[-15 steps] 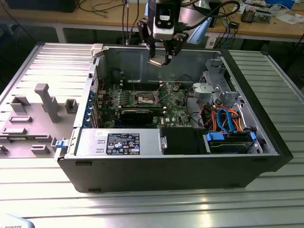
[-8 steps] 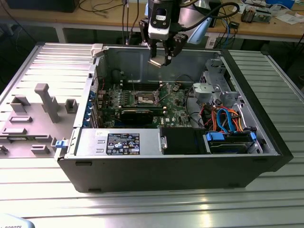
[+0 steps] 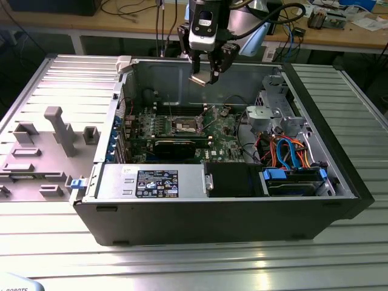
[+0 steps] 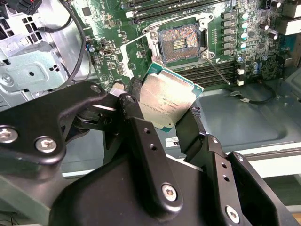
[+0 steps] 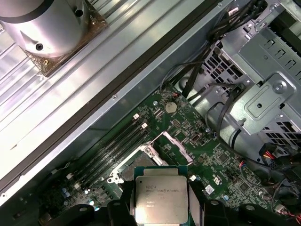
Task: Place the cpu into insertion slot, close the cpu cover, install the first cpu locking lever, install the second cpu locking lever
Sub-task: 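Place the cpu into insertion slot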
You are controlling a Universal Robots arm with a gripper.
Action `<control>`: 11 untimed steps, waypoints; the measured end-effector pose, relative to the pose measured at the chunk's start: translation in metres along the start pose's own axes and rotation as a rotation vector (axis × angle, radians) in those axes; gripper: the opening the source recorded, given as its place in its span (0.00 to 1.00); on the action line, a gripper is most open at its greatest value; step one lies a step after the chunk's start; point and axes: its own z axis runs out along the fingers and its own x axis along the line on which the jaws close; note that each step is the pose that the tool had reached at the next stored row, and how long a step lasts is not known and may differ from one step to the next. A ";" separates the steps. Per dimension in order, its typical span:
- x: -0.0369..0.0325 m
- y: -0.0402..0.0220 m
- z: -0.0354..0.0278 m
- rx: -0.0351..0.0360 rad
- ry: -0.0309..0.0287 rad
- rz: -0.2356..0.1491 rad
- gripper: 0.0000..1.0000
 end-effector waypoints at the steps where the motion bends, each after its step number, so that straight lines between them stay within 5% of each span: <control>1: 0.0001 -0.0001 0.0000 -0.0002 -0.0007 0.008 0.54; 7: 0.0001 -0.0001 0.0002 -0.0015 -0.0071 0.080 0.54; 11: 0.0001 -0.0001 0.0002 -0.0017 -0.0081 0.091 0.54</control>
